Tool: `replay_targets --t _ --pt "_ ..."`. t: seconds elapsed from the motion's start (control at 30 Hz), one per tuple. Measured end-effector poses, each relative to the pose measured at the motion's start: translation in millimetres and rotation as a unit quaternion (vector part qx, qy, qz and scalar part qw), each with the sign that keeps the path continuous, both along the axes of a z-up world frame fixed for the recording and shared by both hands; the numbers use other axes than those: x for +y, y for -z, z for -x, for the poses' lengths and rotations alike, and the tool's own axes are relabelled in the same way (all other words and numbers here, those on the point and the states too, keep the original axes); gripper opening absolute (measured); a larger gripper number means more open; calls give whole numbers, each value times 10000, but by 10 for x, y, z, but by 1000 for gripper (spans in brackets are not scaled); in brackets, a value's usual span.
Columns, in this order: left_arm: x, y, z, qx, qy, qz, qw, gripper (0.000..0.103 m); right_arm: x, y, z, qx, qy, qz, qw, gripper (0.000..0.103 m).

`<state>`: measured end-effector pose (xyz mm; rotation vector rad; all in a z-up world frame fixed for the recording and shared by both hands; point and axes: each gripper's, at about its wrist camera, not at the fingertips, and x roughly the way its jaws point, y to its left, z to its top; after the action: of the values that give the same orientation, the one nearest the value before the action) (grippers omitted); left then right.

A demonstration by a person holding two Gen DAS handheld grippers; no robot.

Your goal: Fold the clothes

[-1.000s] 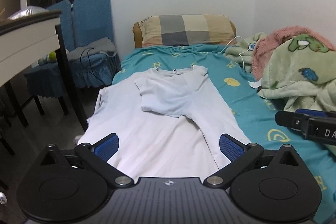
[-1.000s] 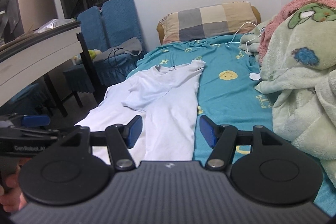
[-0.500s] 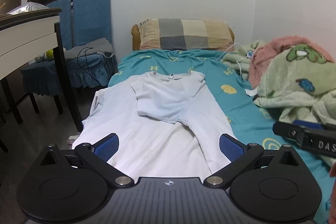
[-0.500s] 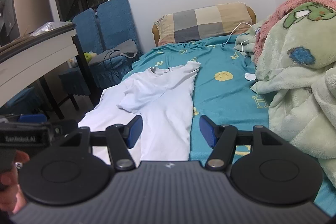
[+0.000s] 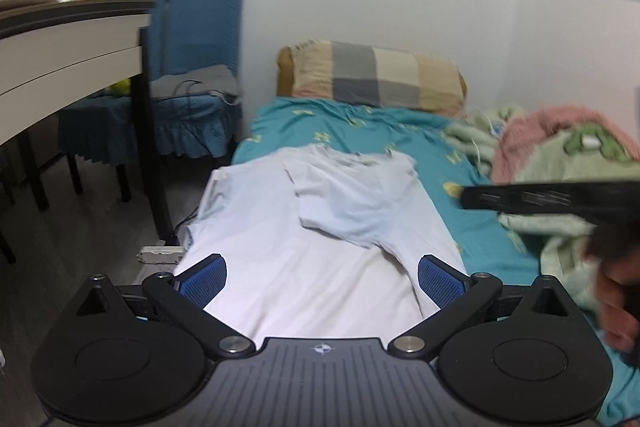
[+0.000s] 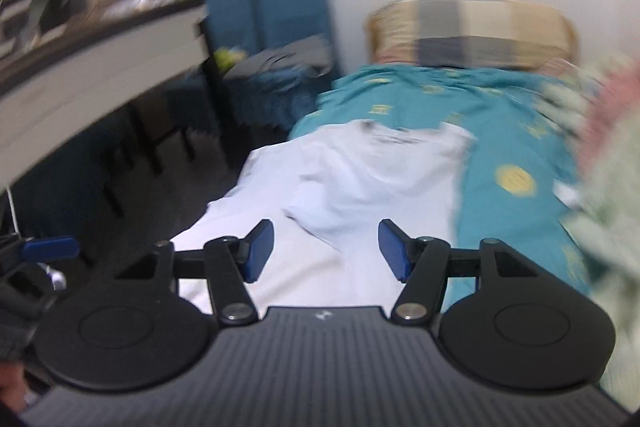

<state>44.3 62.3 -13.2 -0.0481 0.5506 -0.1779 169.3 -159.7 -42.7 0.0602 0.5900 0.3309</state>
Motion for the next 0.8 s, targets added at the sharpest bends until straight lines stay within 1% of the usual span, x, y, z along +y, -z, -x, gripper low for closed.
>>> replay_targets --t 0.07,0.13,0.2,0.23,0.3,0.37,0.43,0.5,0.57,0.6,0.7,0.77,0.8 --pt "159 -20 23 -52 -153 236 9996 103 394 29 -385 122 -481 277 9984 61" --pt "330 -40 44 -159 -356 453 9982 103 828 100 -761 185 -952 582 9936 61" --pt "481 -49 61 -254 -552 538 9967 103 1294 210 -1104 148 -1384 899 9862 61" --pt "553 -41 59 -270 -675 579 9957 103 1542 295 -1264 125 -1646 1118 9799 61" --pt "682 -17 37 -269 -938 620 9933 103 2035 526 -1535 117 -2147 1699 9617 59" --pt "804 9 14 -267 -1175 657 9905 103 2512 777 -1781 171 -2554 2279 9394 59" --pt "895 44 -21 -255 -1355 666 9882 103 2893 1021 -1997 347 -2879 2673 9189 59" --pt "986 97 -81 -150 -1523 764 9853 103 3204 1270 -2104 533 -3146 3108 8953 59" --pt "1062 155 -138 -34 -1592 904 9831 103 3514 1518 -2210 717 -3400 3533 8686 58" --pt "1093 185 -164 20 -1622 956 9821 103 3637 1651 -2245 853 -3508 3767 8531 58" --pt "1150 253 -213 132 -1679 1090 9797 103 3879 2019 -2257 948 -3725 4457 8085 58" --pt "1169 289 -225 162 -1696 1151 9786 103 3962 2226 -2273 929 -3657 4829 7902 58" --pt "1165 311 -226 178 -1710 1150 9784 103 3972 2303 -2285 948 -3600 4954 7849 50"
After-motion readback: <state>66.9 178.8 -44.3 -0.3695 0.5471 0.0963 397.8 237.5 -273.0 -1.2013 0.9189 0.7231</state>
